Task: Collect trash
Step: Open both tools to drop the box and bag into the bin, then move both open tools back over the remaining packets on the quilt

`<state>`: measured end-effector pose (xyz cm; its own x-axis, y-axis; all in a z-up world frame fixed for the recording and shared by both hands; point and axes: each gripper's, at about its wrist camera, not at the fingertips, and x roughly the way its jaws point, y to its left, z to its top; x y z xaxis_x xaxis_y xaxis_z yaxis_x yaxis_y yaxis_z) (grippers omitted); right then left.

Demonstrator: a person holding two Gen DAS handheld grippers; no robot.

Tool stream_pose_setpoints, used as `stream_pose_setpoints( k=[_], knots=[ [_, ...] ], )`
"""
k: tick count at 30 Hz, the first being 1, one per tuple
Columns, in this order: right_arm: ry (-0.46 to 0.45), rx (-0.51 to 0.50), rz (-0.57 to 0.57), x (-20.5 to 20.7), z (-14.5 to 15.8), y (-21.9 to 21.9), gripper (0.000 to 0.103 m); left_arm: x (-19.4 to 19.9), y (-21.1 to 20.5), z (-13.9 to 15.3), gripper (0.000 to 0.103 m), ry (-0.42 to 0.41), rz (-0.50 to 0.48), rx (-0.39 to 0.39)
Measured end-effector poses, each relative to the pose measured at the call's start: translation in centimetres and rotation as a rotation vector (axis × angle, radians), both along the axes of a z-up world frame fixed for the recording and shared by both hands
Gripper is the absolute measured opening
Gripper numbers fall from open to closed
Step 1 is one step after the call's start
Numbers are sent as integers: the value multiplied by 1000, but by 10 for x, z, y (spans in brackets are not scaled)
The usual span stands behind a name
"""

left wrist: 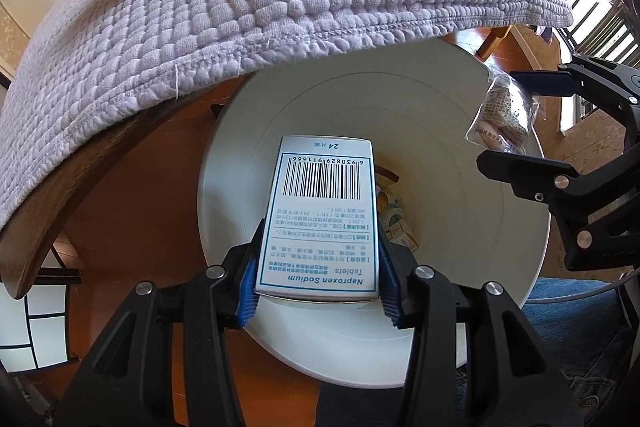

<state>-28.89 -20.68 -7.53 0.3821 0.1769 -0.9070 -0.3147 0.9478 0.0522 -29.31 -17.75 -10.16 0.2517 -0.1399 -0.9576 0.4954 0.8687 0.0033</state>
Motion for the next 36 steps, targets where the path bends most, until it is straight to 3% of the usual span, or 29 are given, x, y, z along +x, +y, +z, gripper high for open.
stream_pose_setpoints(
  k=[7, 10, 17, 25, 30, 34, 36],
  knots=[
    [1, 3, 7, 1, -2, 0, 78, 8, -1, -3, 50, 7, -16, -6],
    [-4, -12, 5, 1, -1, 2, 79, 11, -5, -3, 57, -12, -30, 3],
    [-7, -9, -4, 3, 1, 2, 79, 25, -6, -4, 61, -17, -17, -2],
    [-11, -1, -9, 5, 9, -4, 79, 31, 3, 1, 61, -22, -12, -2],
    [-57, 28, -6, 0, 39, -7, 79, 20, 12, 35, 61, -81, -26, -22],
    [-139, 48, -16, 0, 74, -12, 81, 23, 24, 80, 62, -184, -14, -74],
    [-182, 61, -46, 4, 89, -17, 91, 32, 33, 98, 77, -250, 17, -84]
  ],
)
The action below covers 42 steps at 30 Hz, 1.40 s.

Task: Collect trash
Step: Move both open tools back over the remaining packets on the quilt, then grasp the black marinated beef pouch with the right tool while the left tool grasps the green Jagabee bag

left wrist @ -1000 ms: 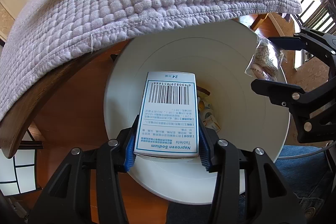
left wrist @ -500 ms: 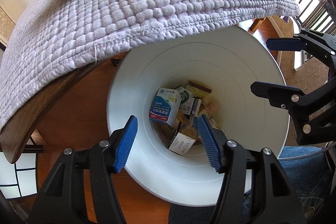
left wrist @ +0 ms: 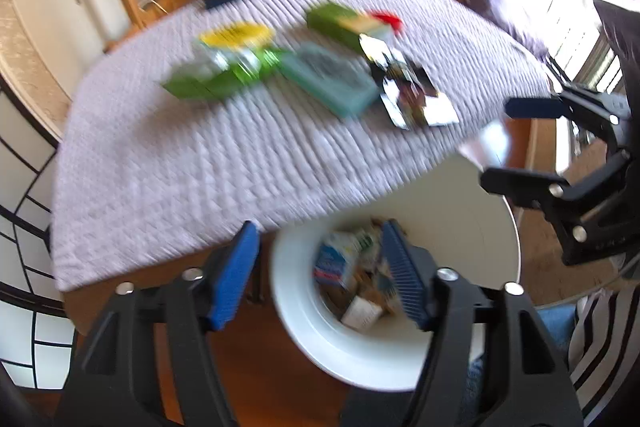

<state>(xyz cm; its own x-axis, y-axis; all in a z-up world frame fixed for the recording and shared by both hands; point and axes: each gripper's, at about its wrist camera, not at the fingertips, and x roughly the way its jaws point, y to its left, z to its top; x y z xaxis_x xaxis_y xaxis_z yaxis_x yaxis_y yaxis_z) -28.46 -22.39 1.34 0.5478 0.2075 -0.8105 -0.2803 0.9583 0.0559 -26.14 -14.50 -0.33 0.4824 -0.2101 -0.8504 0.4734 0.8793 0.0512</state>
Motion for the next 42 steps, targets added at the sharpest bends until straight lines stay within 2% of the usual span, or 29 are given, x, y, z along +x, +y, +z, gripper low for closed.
stream_pose_setpoints(
  k=[3, 6, 8, 15, 21, 24, 29, 34, 38, 41, 42],
  knots=[
    [-30, 45, -53, 14, 11, -10, 94, 21, 16, 20, 94, -92, 69, -29],
    [-22, 84, -105, 34, 14, -15, 95, 48, 29, 29, 95, -114, 97, -45],
    [-15, 82, -142, 46, 14, -17, 95, 66, 33, 29, 95, -128, 97, -26],
    [63, 130, -224, 86, -3, -17, 95, 113, 31, 19, 95, -109, 27, -18],
    [130, 162, -257, 97, -19, -11, 95, 137, 26, 11, 95, -77, -29, -22],
    [127, 138, -255, 97, -20, -6, 95, 146, 23, 7, 100, -56, -63, -40],
    [133, 105, -249, 102, -21, 2, 95, 158, 17, 3, 100, -15, -121, -64],
    [127, 16, -221, 104, -27, 23, 95, 162, 6, 0, 100, 22, -169, -81],
    [118, -33, -213, 104, -31, 38, 95, 167, 1, -12, 100, 47, -148, -36],
    [110, -46, -204, 106, -34, 46, 94, 174, 6, -20, 100, 89, -115, -61],
    [109, -46, -200, 106, -35, 47, 93, 176, 8, -21, 95, 101, -105, -75]
  ],
)
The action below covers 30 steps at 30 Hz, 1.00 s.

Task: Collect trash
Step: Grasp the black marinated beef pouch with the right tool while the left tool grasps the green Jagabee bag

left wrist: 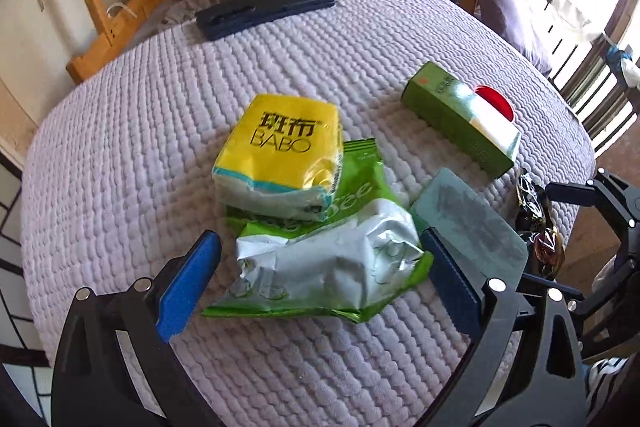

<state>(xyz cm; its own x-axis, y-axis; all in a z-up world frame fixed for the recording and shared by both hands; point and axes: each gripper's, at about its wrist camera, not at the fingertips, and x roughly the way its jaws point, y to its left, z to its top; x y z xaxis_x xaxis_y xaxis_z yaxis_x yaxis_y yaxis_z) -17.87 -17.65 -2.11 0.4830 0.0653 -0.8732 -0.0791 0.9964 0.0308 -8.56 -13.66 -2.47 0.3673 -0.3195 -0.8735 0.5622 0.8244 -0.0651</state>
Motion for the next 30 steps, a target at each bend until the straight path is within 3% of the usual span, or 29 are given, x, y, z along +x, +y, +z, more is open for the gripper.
stream_pose_setpoints(
  k=[5, 7, 15, 19, 23, 30],
  knots=[
    [-9, 3, 3, -2, 4, -3, 71, -1, 4, 1, 93, 3, 4, -21],
    [-10, 16, 1, 0, 5, -10, 66, -5, 4, 4, 93, -16, 0, -15],
    [-29, -12, 25, -5, 13, -27, 66, -26, 10, 20, 92, -54, 0, -5],
    [-29, -20, 17, -8, 16, -36, 66, -42, 18, 22, 92, -23, -1, -30],
    [-25, -59, 23, -10, 14, -36, 66, -58, 20, 14, 92, -22, -14, 2],
    [-20, -53, 17, -6, 10, -36, 68, -51, 23, 4, 93, 34, 52, -15]
  ],
)
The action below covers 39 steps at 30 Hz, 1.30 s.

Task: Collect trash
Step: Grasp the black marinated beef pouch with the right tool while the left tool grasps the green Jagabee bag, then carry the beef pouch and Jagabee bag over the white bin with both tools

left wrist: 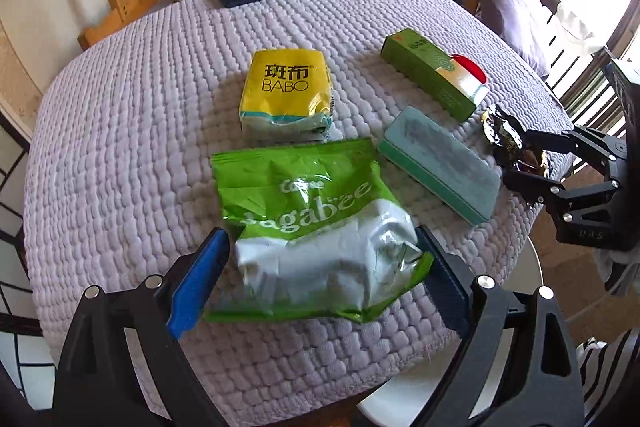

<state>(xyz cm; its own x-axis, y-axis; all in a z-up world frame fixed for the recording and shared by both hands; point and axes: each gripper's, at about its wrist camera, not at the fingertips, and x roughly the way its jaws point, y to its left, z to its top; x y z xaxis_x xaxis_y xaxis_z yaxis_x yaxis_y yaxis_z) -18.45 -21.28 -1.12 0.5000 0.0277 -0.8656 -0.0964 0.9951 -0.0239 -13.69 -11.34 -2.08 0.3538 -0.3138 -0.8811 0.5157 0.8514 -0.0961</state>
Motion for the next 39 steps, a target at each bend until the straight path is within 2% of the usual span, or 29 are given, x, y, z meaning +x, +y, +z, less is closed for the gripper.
stream_pose_setpoints(
  k=[8, 12, 16, 25, 27, 32, 36, 39],
  knots=[
    [-1, 15, -4, 4, -2, -2, 68, 11, -8, -7, 94, -2, 50, 30],
    [-15, 22, 2, 2, 0, -3, 66, 10, -9, -6, 87, -35, 77, 62],
    [-41, 29, 8, -5, 5, -6, 66, -1, -9, -3, 86, -47, 71, 76],
    [-49, 70, 1, -20, 14, -14, 66, -24, -1, 6, 86, -32, 115, 30],
    [-36, 60, 8, -22, 11, -13, 66, -28, -1, 5, 86, -27, 118, 27],
    [-23, -3, 8, -18, 0, -5, 67, -28, -3, -4, 87, -42, 162, 79],
    [-16, 27, 2, -15, -2, -7, 70, -24, -5, -8, 88, -55, 193, 88],
    [-23, 26, 19, -16, -1, -6, 66, -24, -6, -7, 86, -68, 195, 86]
  ],
)
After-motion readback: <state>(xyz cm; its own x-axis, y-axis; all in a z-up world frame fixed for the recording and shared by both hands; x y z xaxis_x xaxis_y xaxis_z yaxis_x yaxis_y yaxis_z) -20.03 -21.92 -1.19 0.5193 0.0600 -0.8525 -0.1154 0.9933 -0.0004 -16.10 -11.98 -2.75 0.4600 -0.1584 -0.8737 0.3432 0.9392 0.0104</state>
